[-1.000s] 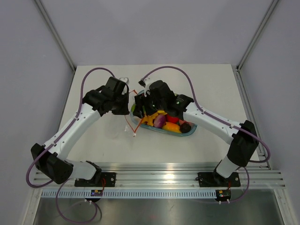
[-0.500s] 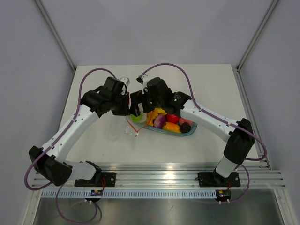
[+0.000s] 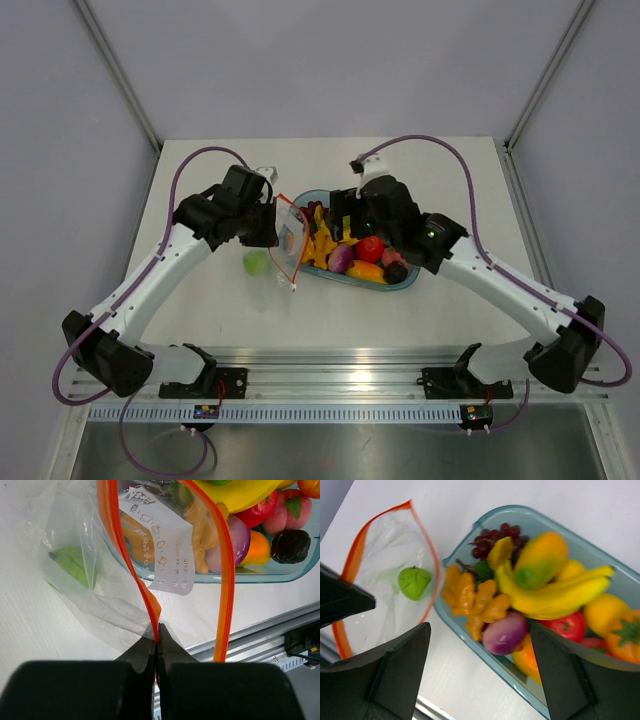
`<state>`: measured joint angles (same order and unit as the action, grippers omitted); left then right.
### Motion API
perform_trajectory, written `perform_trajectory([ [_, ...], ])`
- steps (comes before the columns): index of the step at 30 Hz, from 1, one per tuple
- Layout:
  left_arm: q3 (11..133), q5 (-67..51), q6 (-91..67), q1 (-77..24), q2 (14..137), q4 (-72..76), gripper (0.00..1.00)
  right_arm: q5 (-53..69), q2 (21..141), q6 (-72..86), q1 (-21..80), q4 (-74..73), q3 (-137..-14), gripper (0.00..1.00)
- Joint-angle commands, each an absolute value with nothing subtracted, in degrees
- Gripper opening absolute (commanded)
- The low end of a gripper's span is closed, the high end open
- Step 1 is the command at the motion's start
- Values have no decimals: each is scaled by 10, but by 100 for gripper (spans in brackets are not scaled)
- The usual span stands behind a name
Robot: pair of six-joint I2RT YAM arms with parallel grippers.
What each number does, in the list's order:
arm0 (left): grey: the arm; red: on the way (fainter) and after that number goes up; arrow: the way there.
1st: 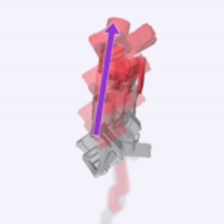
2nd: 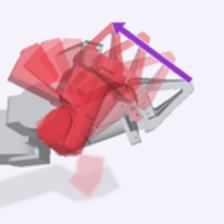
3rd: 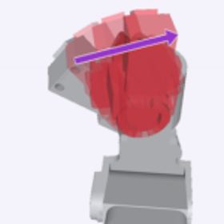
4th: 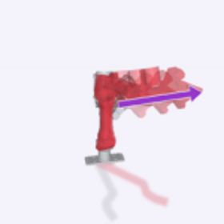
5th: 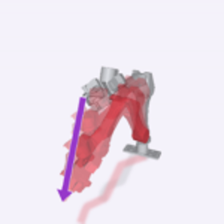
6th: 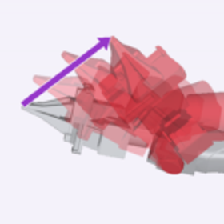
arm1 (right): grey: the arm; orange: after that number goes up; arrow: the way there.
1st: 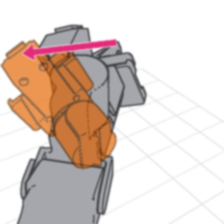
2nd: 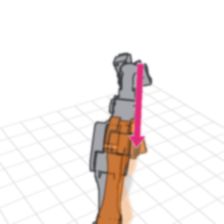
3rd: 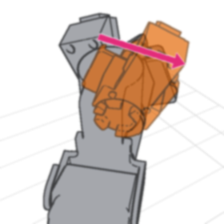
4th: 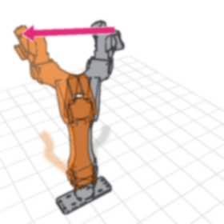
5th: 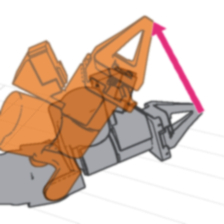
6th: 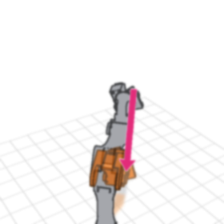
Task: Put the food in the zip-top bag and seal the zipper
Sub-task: Place the fake fruit in the zipper food storage bag.
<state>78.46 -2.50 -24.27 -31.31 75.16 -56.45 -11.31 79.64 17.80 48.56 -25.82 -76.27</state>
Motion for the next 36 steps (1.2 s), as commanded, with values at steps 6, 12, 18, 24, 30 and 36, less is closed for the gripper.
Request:
perform_trajectory([
  [6,792,-9,-240,-315,749,-540,0,-196,684,239,345,-342,-622,86],
  [12,782,-31,-246,-316,753,-527,0,-175,692,231,340,-358,-563,86],
  [18,776,-30,-248,-316,750,-526,0,-136,718,236,340,-340,-534,79],
  [24,773,-35,-250,-316,750,-526,0,-115,758,239,340,-318,-541,72],
  [30,767,-44,-247,-316,751,-525,0,-122,787,237,340,-316,-551,71],
  [36,767,-47,-245,-316,754,-522,0,-137,797,233,340,-329,-554,66],
])
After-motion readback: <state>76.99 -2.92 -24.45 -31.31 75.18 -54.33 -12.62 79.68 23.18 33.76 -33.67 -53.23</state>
